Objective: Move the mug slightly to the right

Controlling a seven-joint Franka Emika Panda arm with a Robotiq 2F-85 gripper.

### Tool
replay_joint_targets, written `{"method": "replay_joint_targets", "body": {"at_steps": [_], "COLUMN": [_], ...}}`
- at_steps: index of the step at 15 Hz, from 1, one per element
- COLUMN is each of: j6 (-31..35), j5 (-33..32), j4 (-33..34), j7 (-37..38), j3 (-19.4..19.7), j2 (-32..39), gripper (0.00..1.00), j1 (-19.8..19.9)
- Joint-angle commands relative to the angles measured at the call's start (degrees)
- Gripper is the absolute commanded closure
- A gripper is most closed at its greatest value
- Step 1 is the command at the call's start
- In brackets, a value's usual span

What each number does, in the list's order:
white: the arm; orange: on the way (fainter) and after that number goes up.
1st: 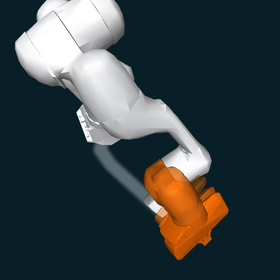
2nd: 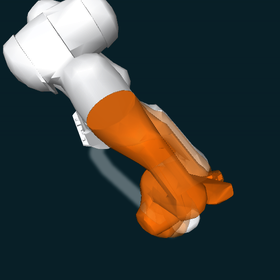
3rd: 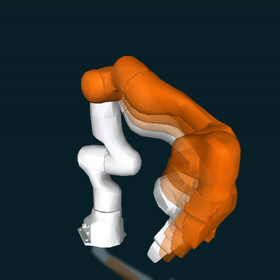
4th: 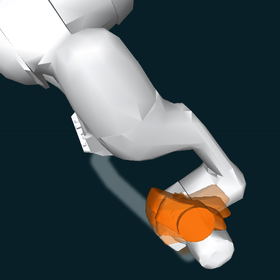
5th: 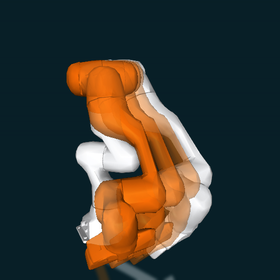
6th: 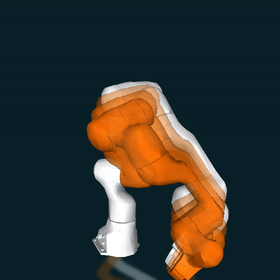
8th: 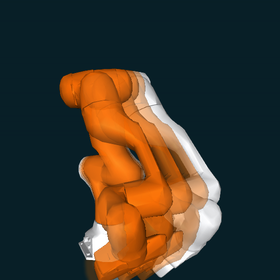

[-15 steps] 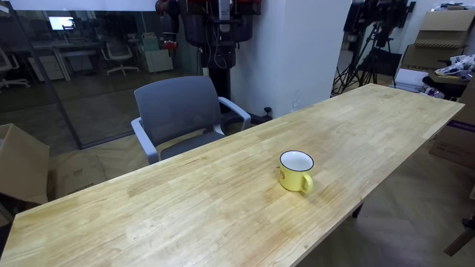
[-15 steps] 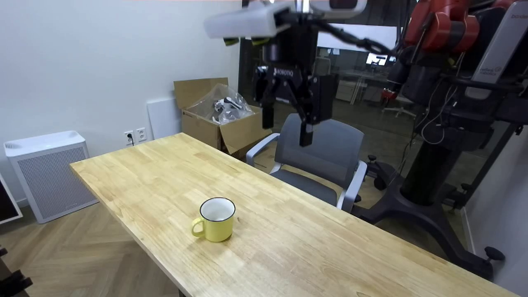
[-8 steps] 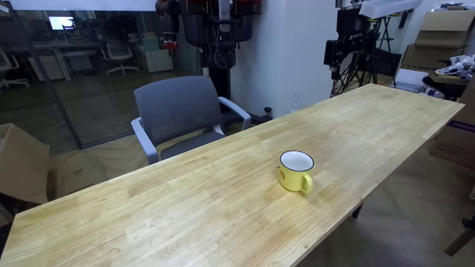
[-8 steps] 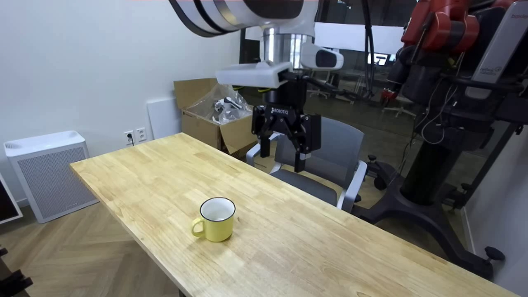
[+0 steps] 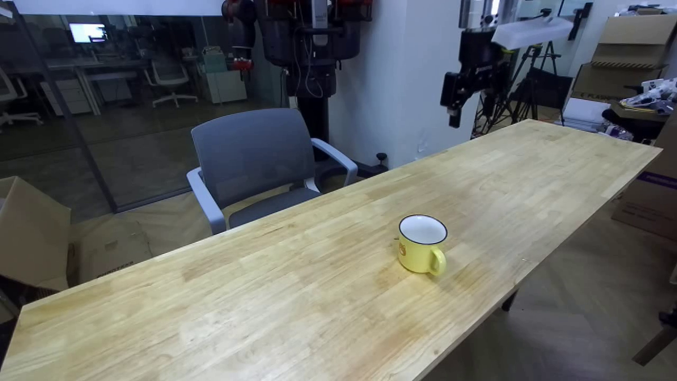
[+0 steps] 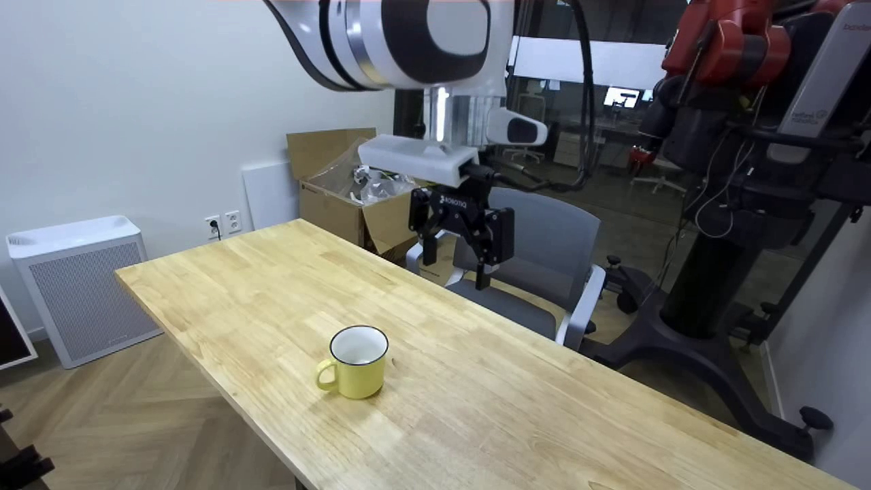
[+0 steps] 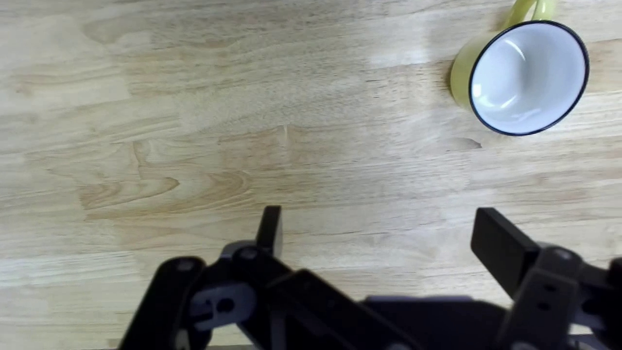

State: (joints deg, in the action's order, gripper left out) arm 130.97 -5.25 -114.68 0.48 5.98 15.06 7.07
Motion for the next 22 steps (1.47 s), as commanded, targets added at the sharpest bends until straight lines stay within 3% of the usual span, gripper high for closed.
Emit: {"method": "replay_joint_targets", "body": {"at_steps": [1,5,6,12,17,22], "j6": [2.15,1.78,2.88,2.9,5.35,10.06], "j5": [1.72,1.25,1.62,0.59,-0.3,-8.68], "j4": [4.61,8.91,4.71,5.06,-0.91,-6.14], "j7": [-2.64,-5.41,-4.26,-3.86,-6.98,-2.51], "j3": [-1.87,-4.78,-3.82,-3.53,-6.01,-3.26], "j2": [7.81,15.24,11.66,13.06,12.37,12.14], "gripper": [0.0,0.0,0.0,0.0,0.0,0.0], "j1": [-1.04,-3.35,-2.69,-3.58,-5.79,-10.88]}}
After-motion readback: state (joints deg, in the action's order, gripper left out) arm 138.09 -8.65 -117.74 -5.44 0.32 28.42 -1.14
